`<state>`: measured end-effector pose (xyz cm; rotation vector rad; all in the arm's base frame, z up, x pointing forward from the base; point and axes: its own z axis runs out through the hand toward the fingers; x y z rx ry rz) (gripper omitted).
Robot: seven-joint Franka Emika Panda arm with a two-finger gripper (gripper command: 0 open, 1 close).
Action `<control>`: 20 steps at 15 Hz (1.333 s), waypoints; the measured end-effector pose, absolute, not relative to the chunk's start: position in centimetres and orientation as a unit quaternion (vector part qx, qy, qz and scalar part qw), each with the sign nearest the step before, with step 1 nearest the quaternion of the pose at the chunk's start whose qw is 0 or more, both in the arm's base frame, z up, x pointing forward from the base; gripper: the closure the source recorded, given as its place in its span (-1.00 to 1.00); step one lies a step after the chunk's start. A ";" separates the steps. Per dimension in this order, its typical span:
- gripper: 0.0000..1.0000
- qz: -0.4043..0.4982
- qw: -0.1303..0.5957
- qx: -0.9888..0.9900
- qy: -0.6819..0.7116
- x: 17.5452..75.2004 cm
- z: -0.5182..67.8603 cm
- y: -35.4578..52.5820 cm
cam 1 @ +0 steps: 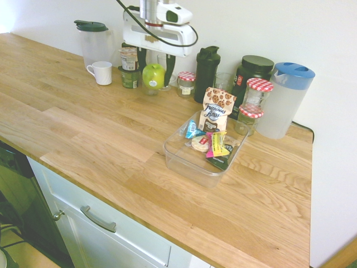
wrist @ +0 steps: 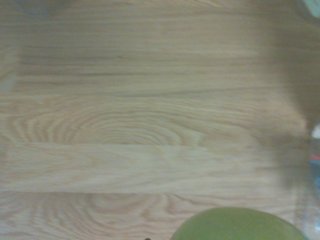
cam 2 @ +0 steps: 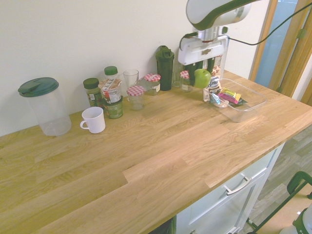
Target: Put the apple into the container
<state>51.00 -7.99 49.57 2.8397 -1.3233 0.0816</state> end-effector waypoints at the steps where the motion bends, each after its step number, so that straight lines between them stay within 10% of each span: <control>1: 1.00 0.024 0.003 0.901 -0.434 49.8 49.3 -9.9; 19: 1.00 0.011 0.002 0.872 -0.489 46.8 37.9 -20.9; 20: -1.00 0.007 0.003 0.872 -0.490 46.9 37.5 -20.9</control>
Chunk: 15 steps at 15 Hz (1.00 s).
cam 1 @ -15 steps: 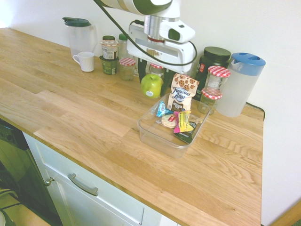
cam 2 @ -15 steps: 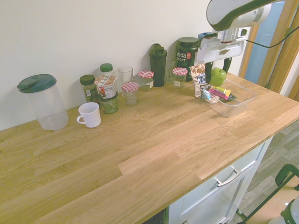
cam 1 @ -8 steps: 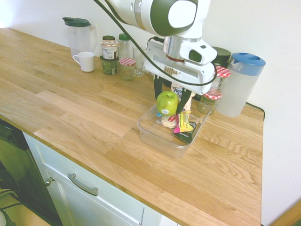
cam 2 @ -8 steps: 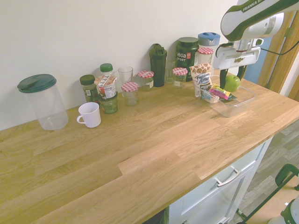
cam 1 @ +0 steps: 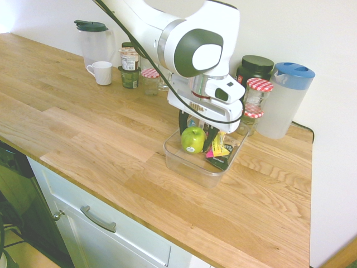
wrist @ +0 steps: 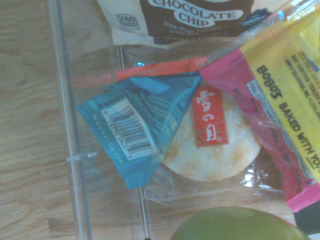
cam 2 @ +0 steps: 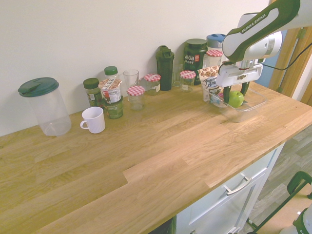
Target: Put the apple into the container
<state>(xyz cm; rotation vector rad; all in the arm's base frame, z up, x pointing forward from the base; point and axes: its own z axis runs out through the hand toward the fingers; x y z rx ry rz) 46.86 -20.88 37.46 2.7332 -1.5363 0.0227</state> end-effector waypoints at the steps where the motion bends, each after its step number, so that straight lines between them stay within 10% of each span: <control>1: -1.00 0.004 0.004 0.871 -0.492 46.9 37.0 -20.9; 15: -1.00 0.043 -0.002 0.876 -0.481 46.6 44.0 -19.4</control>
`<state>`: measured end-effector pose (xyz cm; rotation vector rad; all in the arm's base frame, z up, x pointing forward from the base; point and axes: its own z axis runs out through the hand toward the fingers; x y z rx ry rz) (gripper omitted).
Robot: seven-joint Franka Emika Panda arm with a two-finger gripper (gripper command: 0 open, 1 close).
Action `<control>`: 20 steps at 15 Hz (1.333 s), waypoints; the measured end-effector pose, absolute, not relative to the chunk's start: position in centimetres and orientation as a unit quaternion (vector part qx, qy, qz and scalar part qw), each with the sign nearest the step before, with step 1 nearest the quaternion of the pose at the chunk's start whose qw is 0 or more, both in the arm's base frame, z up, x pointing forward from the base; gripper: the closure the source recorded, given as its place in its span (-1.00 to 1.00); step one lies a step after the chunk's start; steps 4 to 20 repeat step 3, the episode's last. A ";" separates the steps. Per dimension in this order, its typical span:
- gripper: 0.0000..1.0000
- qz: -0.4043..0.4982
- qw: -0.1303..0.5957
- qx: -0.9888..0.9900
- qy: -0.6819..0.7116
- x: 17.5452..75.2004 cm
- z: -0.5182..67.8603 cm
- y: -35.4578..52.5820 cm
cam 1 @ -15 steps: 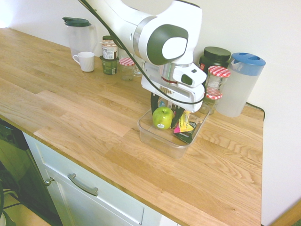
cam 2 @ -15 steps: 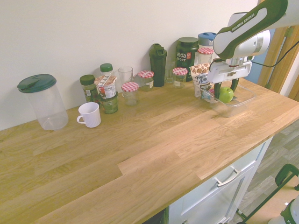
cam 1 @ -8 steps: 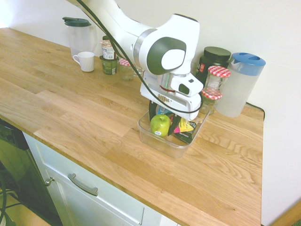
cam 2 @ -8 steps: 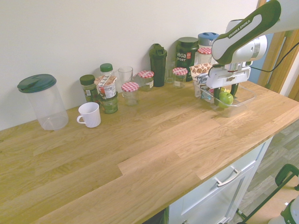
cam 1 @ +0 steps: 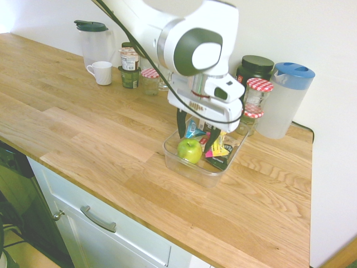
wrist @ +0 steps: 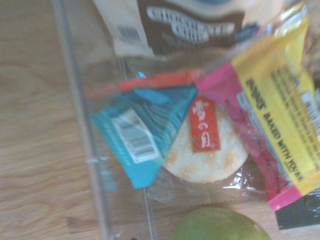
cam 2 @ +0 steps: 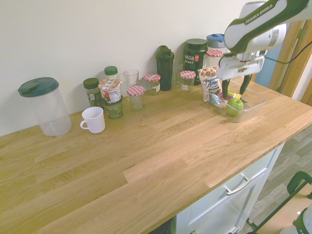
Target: Put the apple into the container
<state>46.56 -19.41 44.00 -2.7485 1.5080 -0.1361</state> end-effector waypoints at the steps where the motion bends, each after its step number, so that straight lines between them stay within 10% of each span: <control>1: -1.00 -0.054 0.006 -0.883 0.467 46.3 47.3 -17.6; 20: -1.00 -0.056 0.014 -0.900 0.432 45.8 51.8 -11.8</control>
